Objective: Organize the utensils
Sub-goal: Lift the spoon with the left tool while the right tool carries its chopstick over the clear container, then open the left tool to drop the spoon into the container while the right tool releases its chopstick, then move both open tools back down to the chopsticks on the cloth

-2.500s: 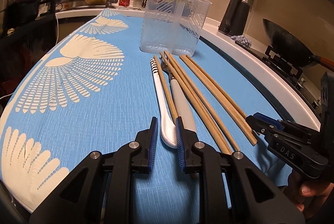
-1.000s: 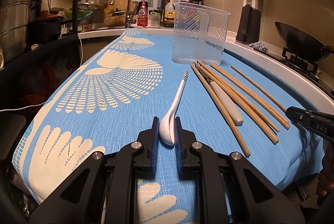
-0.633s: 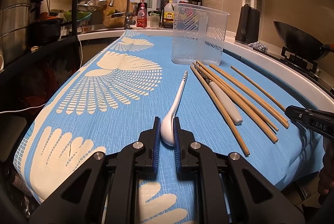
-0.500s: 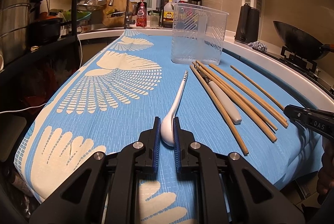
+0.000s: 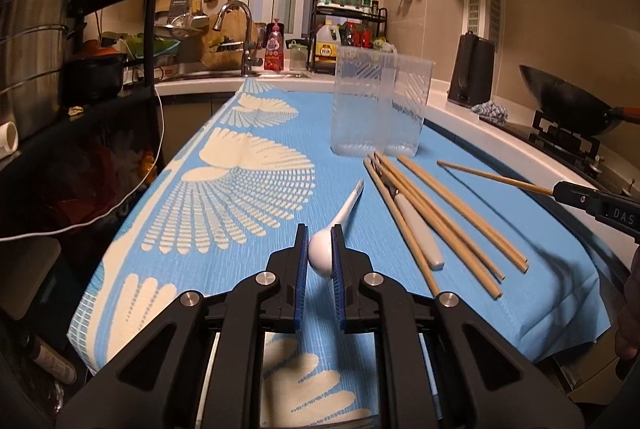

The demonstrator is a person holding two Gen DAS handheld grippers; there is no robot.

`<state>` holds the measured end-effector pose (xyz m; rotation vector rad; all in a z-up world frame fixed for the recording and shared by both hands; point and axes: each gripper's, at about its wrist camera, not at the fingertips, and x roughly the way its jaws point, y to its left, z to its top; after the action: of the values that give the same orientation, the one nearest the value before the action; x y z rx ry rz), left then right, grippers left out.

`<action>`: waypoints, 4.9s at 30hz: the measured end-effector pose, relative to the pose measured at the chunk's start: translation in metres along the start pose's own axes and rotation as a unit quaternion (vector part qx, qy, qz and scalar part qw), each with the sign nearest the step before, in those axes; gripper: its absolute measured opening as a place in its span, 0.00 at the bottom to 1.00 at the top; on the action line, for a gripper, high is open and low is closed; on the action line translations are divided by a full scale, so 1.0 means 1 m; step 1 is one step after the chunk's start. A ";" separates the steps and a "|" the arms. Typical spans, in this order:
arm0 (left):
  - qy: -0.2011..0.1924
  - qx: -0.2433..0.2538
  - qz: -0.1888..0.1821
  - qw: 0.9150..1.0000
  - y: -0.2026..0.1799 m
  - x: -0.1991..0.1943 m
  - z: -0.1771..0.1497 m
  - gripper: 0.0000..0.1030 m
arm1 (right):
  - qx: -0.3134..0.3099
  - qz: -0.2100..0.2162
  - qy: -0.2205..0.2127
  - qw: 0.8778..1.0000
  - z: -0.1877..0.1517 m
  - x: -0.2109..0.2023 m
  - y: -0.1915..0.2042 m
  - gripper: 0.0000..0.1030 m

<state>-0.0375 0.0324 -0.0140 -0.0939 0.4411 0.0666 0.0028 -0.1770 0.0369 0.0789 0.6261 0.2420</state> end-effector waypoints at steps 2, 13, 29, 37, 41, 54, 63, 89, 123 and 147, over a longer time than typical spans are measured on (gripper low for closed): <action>-0.009 0.002 -0.001 1.000 -0.001 -0.004 0.008 0.11 | -0.001 0.002 -0.011 1.000 0.008 -0.007 0.001 0.05; -0.049 0.015 -0.014 0.999 0.000 -0.013 0.069 0.12 | -0.008 0.011 -0.058 0.998 0.067 -0.034 0.008 0.05; 0.020 0.022 -0.029 0.999 -0.007 0.029 0.162 0.12 | -0.043 0.048 -0.030 0.997 0.158 -0.010 0.040 0.05; 0.064 0.033 -0.020 0.997 -0.012 0.037 0.190 0.12 | -0.049 0.050 -0.025 0.997 0.182 -0.003 0.043 0.04; 0.073 0.042 -0.017 0.996 -0.011 0.037 0.217 0.12 | -0.041 0.066 -0.030 0.997 0.207 -0.009 0.039 0.04; 0.061 0.013 -0.048 0.997 -0.003 0.077 0.336 0.12 | -0.043 0.084 -0.114 0.989 0.329 -0.017 0.047 0.04; 0.119 -0.001 -0.054 0.991 -0.003 0.167 0.292 0.12 | 0.012 0.063 -0.061 0.996 0.300 0.075 0.018 0.05; 0.193 0.004 -0.121 0.974 0.000 0.229 0.242 0.21 | 0.060 0.087 0.115 0.988 0.215 0.172 0.008 0.07; 0.012 0.032 -0.056 0.998 -0.025 0.018 0.104 0.64 | 0.020 0.013 -0.073 0.997 0.069 -0.017 0.016 0.38; 0.108 0.003 -0.048 0.993 -0.038 0.029 -0.012 0.46 | 0.013 0.035 0.068 0.997 -0.024 0.043 0.006 0.14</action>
<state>-0.0136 -0.0055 -0.0340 -0.1168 0.6531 -0.0394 0.0209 -0.1601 -0.0062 0.1100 0.7623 0.3084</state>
